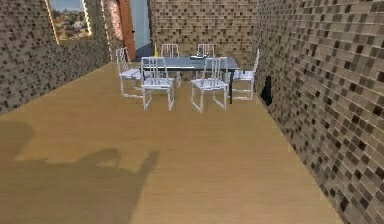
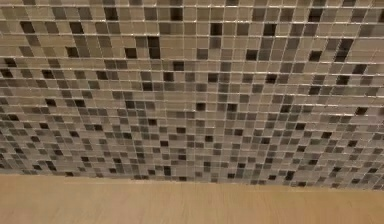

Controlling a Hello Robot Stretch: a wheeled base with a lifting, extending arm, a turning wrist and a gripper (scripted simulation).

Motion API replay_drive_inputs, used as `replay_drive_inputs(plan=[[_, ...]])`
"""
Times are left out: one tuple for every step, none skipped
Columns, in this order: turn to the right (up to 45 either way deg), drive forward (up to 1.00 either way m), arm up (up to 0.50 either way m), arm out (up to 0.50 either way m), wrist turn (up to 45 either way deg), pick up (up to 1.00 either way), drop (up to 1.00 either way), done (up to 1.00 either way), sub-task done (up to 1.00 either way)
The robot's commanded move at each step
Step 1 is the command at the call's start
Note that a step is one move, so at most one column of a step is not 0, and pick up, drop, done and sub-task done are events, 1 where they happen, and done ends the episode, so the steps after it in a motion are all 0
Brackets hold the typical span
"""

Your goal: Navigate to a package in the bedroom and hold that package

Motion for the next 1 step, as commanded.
replay_drive_inputs(plan=[[-6.0,0.00,0.00,0.00,0.0,0.00,0.00,0.00,0.00]])
